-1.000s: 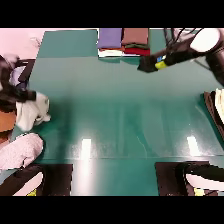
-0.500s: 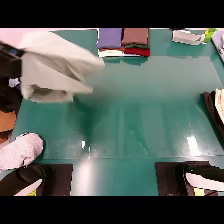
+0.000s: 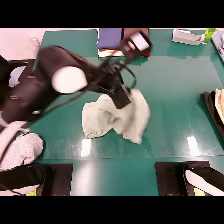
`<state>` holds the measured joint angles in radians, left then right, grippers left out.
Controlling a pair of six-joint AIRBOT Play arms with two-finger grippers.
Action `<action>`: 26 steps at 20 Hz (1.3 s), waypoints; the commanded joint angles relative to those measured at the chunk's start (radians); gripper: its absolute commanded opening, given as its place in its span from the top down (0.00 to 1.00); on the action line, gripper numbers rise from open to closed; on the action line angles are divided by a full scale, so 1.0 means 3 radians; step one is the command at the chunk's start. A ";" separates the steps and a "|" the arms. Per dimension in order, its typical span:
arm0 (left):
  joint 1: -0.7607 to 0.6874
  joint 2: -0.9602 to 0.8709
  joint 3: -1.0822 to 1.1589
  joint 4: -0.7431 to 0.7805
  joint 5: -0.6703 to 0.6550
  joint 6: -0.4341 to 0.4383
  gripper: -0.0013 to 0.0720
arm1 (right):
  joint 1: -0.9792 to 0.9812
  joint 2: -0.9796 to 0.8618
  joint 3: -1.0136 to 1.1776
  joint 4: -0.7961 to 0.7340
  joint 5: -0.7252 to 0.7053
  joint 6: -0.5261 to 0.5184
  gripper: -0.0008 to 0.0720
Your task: Fold the shirts.
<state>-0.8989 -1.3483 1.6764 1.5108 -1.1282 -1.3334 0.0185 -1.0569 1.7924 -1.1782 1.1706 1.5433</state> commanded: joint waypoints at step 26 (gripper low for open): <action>0.1736 -0.0600 -0.1812 -0.0881 0.0233 -0.0959 0.49 | -0.0295 -0.0069 -0.0557 0.0025 0.0205 0.0006 0.97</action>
<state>-0.3779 -1.5208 1.1381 1.2659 -1.0718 -1.6222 -0.0704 -1.0744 1.6257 -1.1694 1.2243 1.5452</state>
